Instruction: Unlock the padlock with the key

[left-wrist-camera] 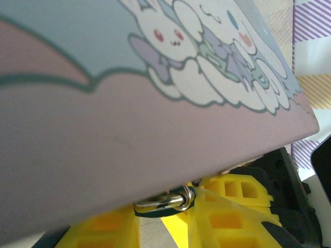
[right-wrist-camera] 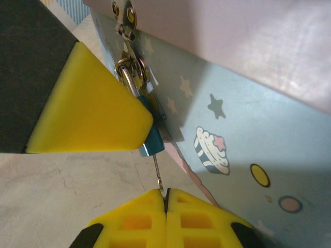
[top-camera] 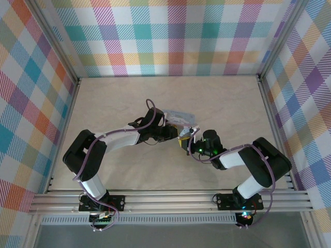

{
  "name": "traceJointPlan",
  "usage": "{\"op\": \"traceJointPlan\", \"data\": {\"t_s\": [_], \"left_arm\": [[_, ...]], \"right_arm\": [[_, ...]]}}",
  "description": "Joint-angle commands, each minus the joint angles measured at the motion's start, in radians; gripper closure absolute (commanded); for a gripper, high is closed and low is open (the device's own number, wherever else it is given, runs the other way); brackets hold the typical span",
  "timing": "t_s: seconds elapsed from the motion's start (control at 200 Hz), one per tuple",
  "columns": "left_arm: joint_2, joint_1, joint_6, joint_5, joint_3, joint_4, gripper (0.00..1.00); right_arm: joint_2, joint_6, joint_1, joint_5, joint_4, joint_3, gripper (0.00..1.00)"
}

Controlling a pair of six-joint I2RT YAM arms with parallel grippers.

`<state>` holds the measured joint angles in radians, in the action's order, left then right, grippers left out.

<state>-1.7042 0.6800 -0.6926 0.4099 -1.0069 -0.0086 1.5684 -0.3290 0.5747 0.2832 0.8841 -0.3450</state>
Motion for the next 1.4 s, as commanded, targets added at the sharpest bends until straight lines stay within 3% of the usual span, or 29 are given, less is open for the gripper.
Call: {"op": "traceJointPlan", "data": {"t_s": [0.0, 0.4, 0.945, 1.395], "left_arm": [[0.044, 0.010, 0.005, 0.069, -0.021, 0.013, 0.76], [0.044, 0.010, 0.008, 0.069, -0.025, 0.009, 0.76], [0.026, 0.010, -0.020, 0.079, -0.023, 0.037, 0.76], [0.032, 0.009, 0.011, 0.071, -0.020, 0.005, 0.76]], "right_arm": [[0.014, -0.002, -0.024, -0.001, 0.053, -0.042, 1.00], [0.060, 0.028, -0.043, -0.003, 0.056, -0.064, 1.00], [0.129, -0.050, -0.042, 0.081, 0.135, -0.106, 1.00], [0.057, -0.013, -0.077, 0.054, 0.079, -0.080, 1.00]]}}
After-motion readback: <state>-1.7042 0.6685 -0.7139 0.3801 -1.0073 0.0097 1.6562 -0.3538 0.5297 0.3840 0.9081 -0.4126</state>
